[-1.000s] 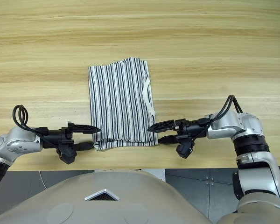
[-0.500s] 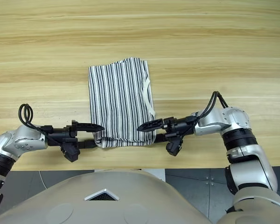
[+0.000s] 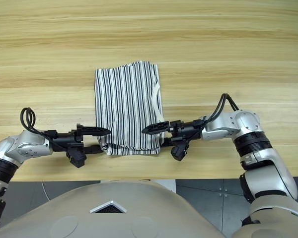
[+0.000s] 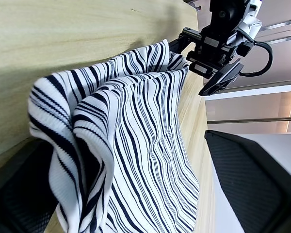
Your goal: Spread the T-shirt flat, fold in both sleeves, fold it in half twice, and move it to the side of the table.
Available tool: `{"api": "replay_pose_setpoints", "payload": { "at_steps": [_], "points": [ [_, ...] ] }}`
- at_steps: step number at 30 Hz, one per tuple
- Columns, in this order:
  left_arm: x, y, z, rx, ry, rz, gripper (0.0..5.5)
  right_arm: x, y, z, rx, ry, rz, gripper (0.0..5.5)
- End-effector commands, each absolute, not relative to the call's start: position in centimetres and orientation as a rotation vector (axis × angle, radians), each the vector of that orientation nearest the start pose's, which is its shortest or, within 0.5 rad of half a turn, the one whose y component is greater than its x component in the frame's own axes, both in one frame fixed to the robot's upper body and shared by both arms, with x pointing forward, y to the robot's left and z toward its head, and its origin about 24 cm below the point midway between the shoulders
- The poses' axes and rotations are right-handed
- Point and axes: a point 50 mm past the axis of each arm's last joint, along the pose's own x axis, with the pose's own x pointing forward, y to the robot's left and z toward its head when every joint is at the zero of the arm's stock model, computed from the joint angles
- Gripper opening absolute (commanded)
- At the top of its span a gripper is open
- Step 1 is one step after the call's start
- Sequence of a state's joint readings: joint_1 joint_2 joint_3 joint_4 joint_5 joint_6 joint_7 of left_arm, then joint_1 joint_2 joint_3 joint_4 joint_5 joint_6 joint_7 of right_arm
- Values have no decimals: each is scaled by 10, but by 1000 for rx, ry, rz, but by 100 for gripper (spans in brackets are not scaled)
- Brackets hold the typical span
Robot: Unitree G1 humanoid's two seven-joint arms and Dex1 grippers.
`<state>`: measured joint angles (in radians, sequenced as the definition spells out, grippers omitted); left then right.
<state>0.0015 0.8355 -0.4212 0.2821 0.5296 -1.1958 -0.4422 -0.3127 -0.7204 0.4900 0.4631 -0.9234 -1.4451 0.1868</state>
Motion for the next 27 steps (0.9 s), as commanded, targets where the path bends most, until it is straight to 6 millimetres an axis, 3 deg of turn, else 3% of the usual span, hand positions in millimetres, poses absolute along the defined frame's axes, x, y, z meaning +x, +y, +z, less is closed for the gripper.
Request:
{"api": "replay_pose_setpoints", "payload": {
  "at_steps": [1, 19, 27],
  "points": [
    [147, 199, 0, 1166, -260, -1634, 398, 181, -187, -7, -1377, -470, 1883, 444],
    [149, 195, 0, 1155, -274, -1627, 60, 174, -187, -11, -1343, -451, 1932, 13],
    [151, 196, 1, 1159, -266, -1636, 31, 174, -184, -10, -1327, -458, 1931, 10]
  ]
}}
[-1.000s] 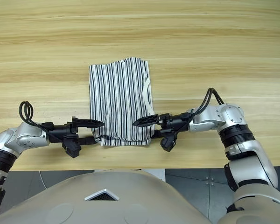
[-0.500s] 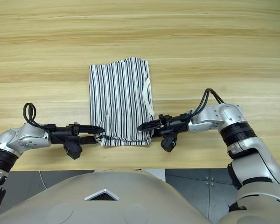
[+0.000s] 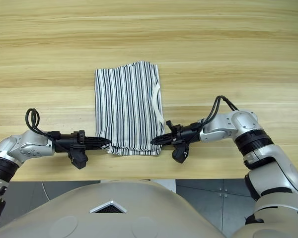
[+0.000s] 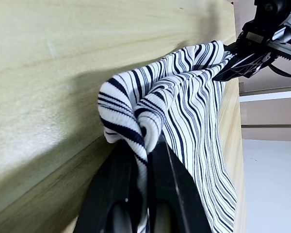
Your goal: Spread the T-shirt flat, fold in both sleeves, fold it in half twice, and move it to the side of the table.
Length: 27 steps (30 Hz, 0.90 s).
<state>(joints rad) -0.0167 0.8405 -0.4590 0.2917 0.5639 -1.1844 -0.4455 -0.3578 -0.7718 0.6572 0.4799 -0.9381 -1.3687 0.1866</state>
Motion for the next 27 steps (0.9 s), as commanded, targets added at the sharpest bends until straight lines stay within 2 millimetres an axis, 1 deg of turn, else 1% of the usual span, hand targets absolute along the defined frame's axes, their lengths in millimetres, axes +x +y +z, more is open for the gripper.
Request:
{"api": "replay_pose_setpoints", "payload": {
  "at_steps": [1, 3, 5, 7, 8, 9, 12, 15, 17, 19, 21, 23, 25, 27],
  "points": [
    [152, 196, 1, 1168, -262, -1634, 30, 175, -183, -9, -1314, -450, 1921, 10],
    [168, 191, 6, 1195, -233, -1607, 30, 177, -180, -7, -1198, -368, 1863, 10],
    [183, 180, 24, 1150, -251, -1577, 30, 186, -173, 3, -1082, -291, 1795, 10],
    [189, 174, 39, 1110, -233, -1577, 30, 192, -167, 13, -1001, -241, 1782, 10],
    [192, 174, 43, 1092, -191, -1583, 30, 194, -165, 17, -971, -215, 1786, 10],
    [193, 174, 46, 1079, -142, -1598, 30, 196, -165, 20, -950, -191, 1792, 10],
    [194, 182, 55, 965, 71, -1627, 30, 200, -166, 31, -912, -127, 1829, 10],
    [190, 186, 75, 801, 238, -1686, 30, 197, -170, 37, -838, 15, 1896, 10],
    [193, 185, 85, 745, 268, -1690, 30, 196, -173, 41, -779, 93, 1922, 10],
    [200, 187, 89, 745, 280, -1675, 30, 191, -172, 47, -694, 154, 1951, 10],
    [202, 190, 92, 679, 319, -1673, 30, 185, -173, 50, -614, 215, 1977, 10],
    [199, 192, 93, 621, 359, -1703, 30, 182, -174, 53, -559, 260, 1988, 10],
    [196, 194, 92, 613, 406, -1742, 30, 178, -173, 58, -480, 299, 1999, 10],
    [188, 198, 93, 572, 450, -1795, 30, 174, -173, 65, -410, 339, 2016, 10]
  ]
}}
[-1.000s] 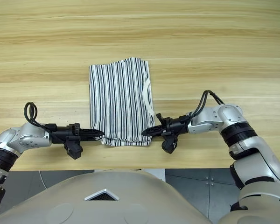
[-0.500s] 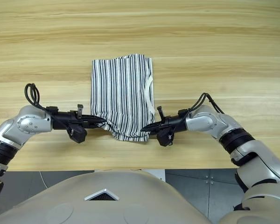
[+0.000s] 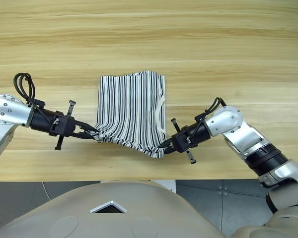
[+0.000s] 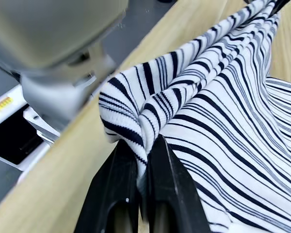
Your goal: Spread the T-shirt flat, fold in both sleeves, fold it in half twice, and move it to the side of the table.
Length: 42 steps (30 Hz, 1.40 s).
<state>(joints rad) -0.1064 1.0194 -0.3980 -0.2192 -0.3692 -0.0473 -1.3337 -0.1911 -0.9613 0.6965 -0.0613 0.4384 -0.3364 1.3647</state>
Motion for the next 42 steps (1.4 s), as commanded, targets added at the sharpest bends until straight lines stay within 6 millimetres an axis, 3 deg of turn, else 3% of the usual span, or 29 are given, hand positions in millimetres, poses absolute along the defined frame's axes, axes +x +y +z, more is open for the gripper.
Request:
{"api": "replay_pose_setpoints", "payload": {
  "at_steps": [1, 5, 13, 18, 25, 32, 42],
  "points": [
    [183, 199, 94, 548, 457, -1818, 30, 174, -172, 68, -384, 353, 2021, 10],
    [174, 198, 102, 478, 424, -1863, 30, 173, -168, 78, -305, 357, 2025, 10],
    [214, 200, 108, 519, 304, -1627, 30, 202, -150, 89, -333, 229, 1893, 10],
    [224, 203, 102, 551, 308, -1551, 30, 225, -146, 86, -391, 209, 1754, 10],
    [258, 194, 94, 560, 269, -1419, 30, 257, -150, 68, -484, 204, 1571, 10],
    [282, 189, 96, 545, 255, -1384, 30, 273, -154, 60, -524, 198, 1504, 10],
    [312, 192, 65, 550, 374, -1233, 30, 290, -157, 41, -546, 251, 1391, 10]
  ]
}}
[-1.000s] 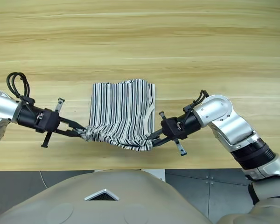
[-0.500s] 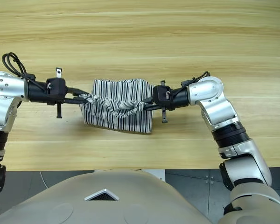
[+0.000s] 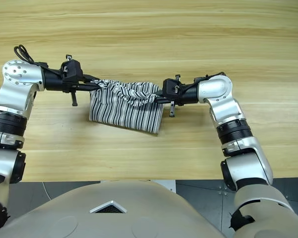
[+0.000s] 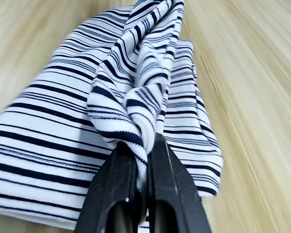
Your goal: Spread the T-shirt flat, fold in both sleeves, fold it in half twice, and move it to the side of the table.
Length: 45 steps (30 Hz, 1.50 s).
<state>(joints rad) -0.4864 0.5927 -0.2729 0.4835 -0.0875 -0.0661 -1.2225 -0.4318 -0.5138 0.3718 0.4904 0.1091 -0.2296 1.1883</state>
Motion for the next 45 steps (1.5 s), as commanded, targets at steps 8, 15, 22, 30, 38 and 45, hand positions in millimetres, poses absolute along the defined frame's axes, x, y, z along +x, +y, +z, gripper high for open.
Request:
{"api": "replay_pose_setpoints", "payload": {
  "at_steps": [8, 15, 22, 30, 38, 45],
  "points": [
    [317, 190, 45, 449, 443, -1207, 30, 286, -156, 17, -496, 308, 1367, 10],
    [328, 199, 67, 104, 406, -1152, 152, 292, -157, 25, -184, 213, 1229, 139],
    [329, 209, 60, 135, 431, -1081, 187, 301, -157, 16, -194, 227, 1053, 192],
    [332, 216, 63, 133, 400, -1043, 187, 313, -174, -3, -312, 347, 795, 192],
    [334, 230, 68, 78, 352, -971, 187, 310, -164, 16, 23, 252, 883, 192],
    [335, 242, 74, 32, 306, -904, 187, 304, -165, 46, 4, 126, 908, 192]
  ]
}}
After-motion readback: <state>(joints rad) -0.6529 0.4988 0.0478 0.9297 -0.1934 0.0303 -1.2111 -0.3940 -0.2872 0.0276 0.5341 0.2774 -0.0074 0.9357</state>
